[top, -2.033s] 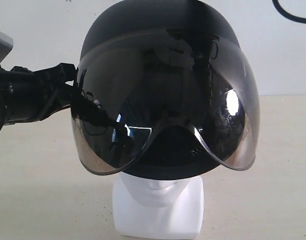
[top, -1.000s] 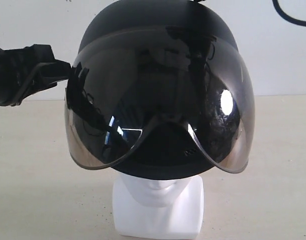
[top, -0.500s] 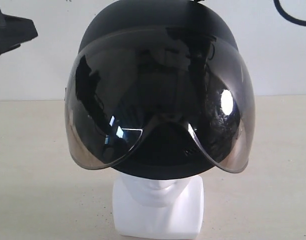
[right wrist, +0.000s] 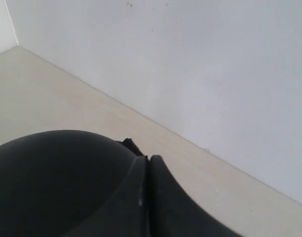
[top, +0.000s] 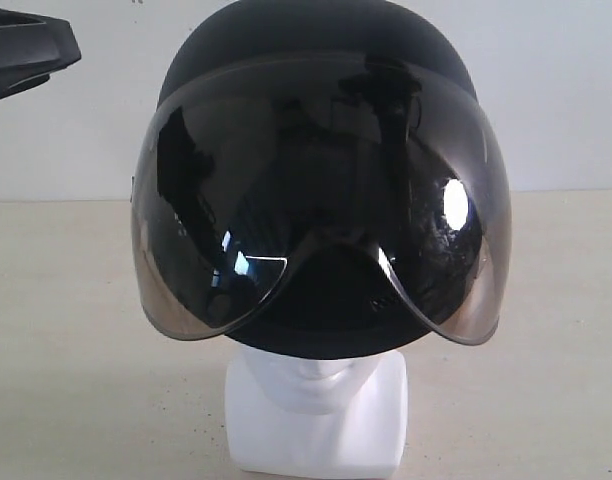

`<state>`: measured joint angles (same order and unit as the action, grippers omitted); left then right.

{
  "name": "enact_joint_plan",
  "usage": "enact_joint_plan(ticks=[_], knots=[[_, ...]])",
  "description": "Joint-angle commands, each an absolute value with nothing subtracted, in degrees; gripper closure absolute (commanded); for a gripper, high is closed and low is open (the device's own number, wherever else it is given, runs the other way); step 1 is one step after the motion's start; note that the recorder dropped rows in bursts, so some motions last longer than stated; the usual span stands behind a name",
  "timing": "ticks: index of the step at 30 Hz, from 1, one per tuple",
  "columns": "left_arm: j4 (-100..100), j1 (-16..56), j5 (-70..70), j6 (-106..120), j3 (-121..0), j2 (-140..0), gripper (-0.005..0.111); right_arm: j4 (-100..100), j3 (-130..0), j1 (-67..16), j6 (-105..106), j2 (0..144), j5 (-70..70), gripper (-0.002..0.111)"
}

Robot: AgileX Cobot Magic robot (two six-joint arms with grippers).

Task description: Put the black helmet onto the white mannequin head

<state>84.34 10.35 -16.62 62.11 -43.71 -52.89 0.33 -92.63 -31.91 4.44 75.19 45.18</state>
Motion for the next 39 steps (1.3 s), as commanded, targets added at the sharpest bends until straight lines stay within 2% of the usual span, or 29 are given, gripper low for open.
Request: enact_joint_plan(ticks=[1, 4, 6, 10, 13, 19, 30, 39], knots=[[84.13, 10.30, -19.87, 64.30, -45.93, -52.38, 0.066, 10.51, -92.65, -31.91, -1.50, 70.07, 45.70, 0.108], [84.13, 10.30, -20.62, 64.30, -48.24, -52.38, 0.066, 14.99, -92.65, -31.91, -3.24, 65.88, 49.85, 0.108], [84.13, 10.30, -20.77, 64.30, -50.29, -52.38, 0.072, 14.99, -92.65, -31.91, -2.73, 63.47, 52.55, 0.108], [84.13, 10.30, -21.40, 66.38, -56.36, -52.73, 0.102, 14.99, -92.65, -31.91, -2.14, 59.20, 58.60, 0.108], [84.13, 10.30, -22.83, 67.08, -61.32, -54.32, 0.102, 14.07, -92.65, -31.91, 0.60, 56.95, 62.54, 0.108], [84.13, 10.30, -37.61, 67.08, -71.75, -64.25, 0.102, 7.34, -92.65, -31.91, 9.21, 56.51, 69.96, 0.108], [76.79, 10.97, -51.36, 57.21, -91.40, -83.63, 0.102, -1.07, -92.54, -31.91, 21.17, 53.17, 69.96, 0.108], [70.01, 19.56, -52.76, 55.09, -96.18, -90.01, 0.102, -8.41, -84.89, -31.91, 30.94, 52.75, 69.96, 0.108]])
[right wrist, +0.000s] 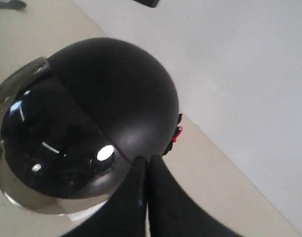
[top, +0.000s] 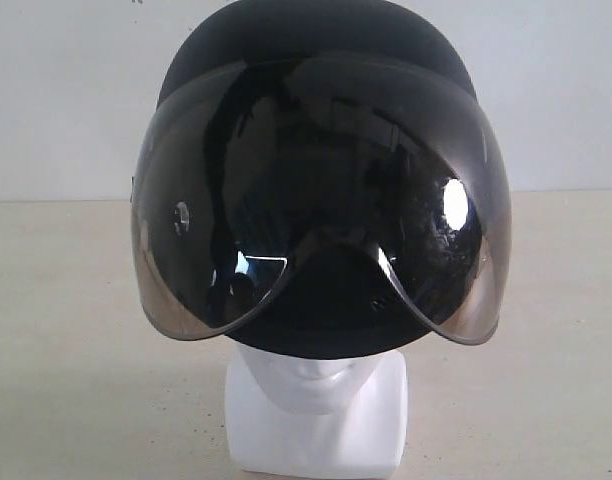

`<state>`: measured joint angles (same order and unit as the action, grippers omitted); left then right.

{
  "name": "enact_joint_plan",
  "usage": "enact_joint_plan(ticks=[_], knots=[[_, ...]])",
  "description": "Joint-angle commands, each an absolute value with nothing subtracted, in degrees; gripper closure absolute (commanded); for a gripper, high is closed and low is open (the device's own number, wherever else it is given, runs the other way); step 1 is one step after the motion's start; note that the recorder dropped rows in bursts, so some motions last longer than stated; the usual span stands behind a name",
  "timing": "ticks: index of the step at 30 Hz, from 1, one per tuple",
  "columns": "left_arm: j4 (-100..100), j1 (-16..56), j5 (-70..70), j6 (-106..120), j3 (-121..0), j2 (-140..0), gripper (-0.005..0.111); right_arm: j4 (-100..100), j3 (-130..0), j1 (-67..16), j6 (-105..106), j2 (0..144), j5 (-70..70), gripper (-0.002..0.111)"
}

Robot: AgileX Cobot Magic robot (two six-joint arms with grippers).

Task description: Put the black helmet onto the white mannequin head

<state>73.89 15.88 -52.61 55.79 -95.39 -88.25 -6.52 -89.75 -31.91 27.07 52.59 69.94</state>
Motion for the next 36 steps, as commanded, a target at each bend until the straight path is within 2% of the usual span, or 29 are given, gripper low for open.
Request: enact_joint_plan(ticks=[1, 7, 14, 22, 36], knots=[[68.34, 20.43, -52.23, 55.09, -96.18, -90.43, 0.102, -8.41, -83.66, -31.91, 31.88, 52.63, 69.96, 0.108], [64.84, 23.13, -50.95, 58.59, -96.18, -92.34, 0.102, -16.97, -79.12, -31.91, 42.30, 52.75, 66.39, 0.108], [59.02, 23.13, -50.66, 58.71, -96.18, -93.04, 0.102, -21.13, -78.49, -31.91, 44.75, 54.64, 64.34, 0.108], [54.07, 23.13, -50.15, 56.96, -96.18, -93.40, 0.102, -26.86, -78.49, -31.91, 49.25, 59.08, 55.94, 0.108], [50.27, 18.36, -50.57, 55.84, -96.18, -93.40, 0.102, -26.42, -78.49, -31.91, 52.81, 64.66, 51.01, 0.108]])
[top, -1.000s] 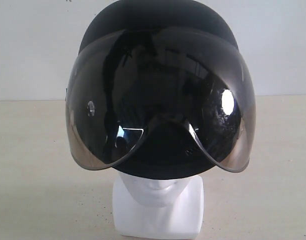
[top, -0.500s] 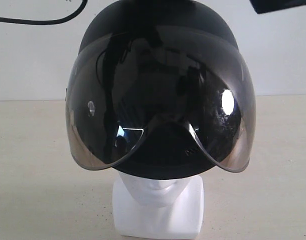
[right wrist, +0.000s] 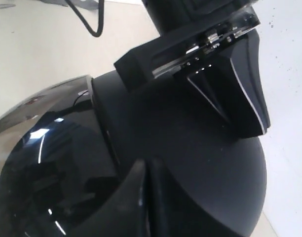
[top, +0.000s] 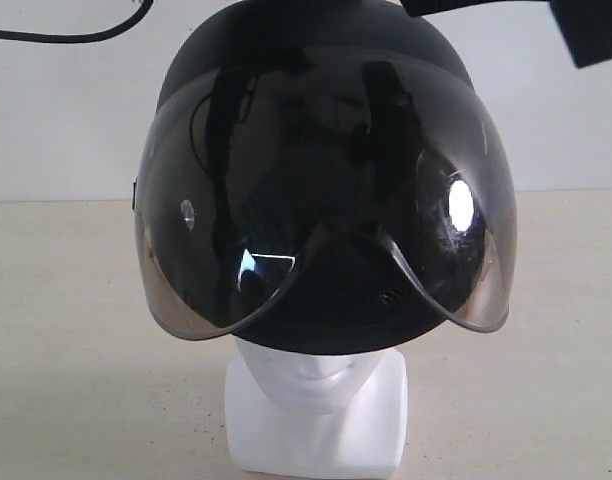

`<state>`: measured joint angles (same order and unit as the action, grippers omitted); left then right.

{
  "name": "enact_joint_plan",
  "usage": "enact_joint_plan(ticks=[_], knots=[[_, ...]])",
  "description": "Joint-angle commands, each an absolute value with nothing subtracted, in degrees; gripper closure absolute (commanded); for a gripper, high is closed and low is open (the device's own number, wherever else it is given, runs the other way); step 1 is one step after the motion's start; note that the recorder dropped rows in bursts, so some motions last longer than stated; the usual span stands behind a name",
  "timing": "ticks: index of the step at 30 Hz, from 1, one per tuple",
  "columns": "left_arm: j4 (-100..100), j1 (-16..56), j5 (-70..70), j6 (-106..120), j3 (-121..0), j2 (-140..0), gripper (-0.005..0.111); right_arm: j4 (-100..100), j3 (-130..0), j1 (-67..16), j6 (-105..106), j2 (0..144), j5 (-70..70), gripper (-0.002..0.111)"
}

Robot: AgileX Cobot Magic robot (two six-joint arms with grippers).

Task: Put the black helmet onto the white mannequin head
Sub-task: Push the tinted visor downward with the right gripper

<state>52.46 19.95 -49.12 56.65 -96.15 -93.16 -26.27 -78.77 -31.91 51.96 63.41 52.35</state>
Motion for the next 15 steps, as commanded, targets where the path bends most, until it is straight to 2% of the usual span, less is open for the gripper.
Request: enact_joint_plan(ticks=[1, 6, 15], knots=[[50.27, 18.37, -51.11, 55.84, -96.18, -93.40, 0.102, -26.42, -78.49, -31.91, 52.96, 64.68, 50.60, 0.108], [50.27, 18.37, -52.50, 55.84, -96.18, -93.40, 0.102, -26.81, -78.49, -31.91, 53.24, 65.86, 48.56, 0.108], [50.15, 18.37, -52.94, 54.76, -96.18, -93.40, 0.102, -27.89, -78.49, -31.91, 53.08, 67.01, 53.63, 0.108]])
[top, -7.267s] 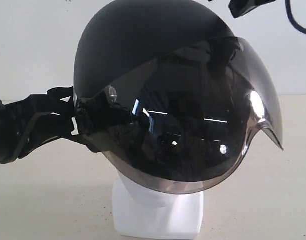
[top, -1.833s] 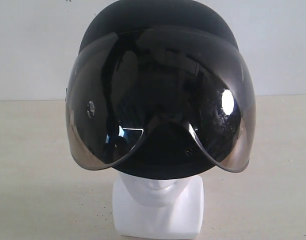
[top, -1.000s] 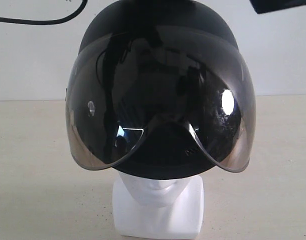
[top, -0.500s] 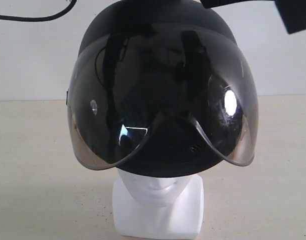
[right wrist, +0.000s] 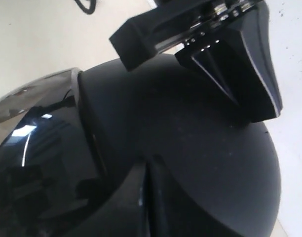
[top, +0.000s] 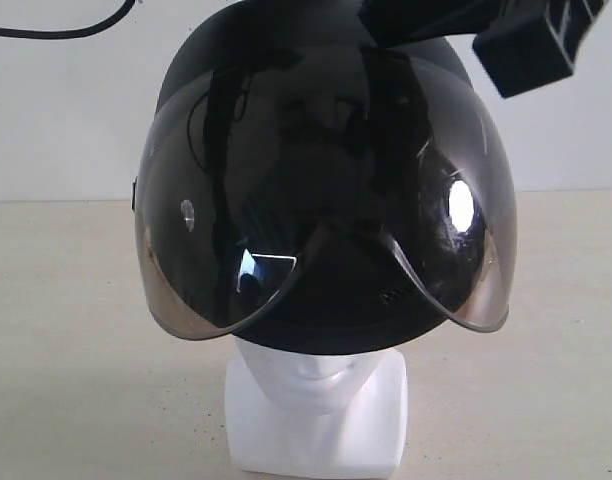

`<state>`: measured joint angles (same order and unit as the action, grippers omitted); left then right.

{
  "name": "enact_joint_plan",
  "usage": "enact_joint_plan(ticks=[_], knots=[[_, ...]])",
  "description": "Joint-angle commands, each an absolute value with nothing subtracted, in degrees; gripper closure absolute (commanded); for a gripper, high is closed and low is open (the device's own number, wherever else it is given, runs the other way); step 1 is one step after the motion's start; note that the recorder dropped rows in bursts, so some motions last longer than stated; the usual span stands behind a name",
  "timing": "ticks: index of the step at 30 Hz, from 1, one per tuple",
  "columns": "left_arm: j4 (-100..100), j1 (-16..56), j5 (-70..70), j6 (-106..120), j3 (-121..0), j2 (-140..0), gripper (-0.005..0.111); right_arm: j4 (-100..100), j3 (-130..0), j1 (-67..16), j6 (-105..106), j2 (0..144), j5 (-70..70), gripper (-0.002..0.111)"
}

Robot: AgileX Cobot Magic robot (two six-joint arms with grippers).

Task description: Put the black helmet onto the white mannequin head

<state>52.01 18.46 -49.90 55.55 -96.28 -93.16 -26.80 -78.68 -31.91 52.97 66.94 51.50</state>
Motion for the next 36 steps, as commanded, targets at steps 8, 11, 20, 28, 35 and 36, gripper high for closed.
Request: enact_joint_plan(ticks=[8, 11, 20, 28, 35, 36], knots=[[50.14, 18.37, -53.17, 52.41, -96.18, -93.51, 0.102, -29.28, -78.49, -31.91, 53.43, 67.24, 60.61, 0.108], [50.14, 18.37, -53.28, 51.20, -96.18, -94.13, 0.102, -30.43, -78.49, -31.91, 53.43, 67.24, 62.58, 0.108], [50.51, 18.37, -53.39, 50.93, -96.18, -95.69, 0.102, -30.93, -78.49, -31.91, 52.46, 67.24, 68.00, 0.108], [50.51, 18.37, -53.39, 50.93, -96.18, -95.69, 0.102, -31.45, -78.49, -31.91, 51.55, 67.52, 68.89, 0.108], [50.51, 18.37, -53.17, 50.93, -96.18, -95.69, 0.102, -32.98, -74.54, -32.02, 52.61, 68.04, 67.50, 0.108], [50.51, 18.37, -52.92, 50.93, -96.18, -95.69, 0.102, -32.98, -73.90, -32.02, 52.75, 68.04, 67.38, 0.108]])
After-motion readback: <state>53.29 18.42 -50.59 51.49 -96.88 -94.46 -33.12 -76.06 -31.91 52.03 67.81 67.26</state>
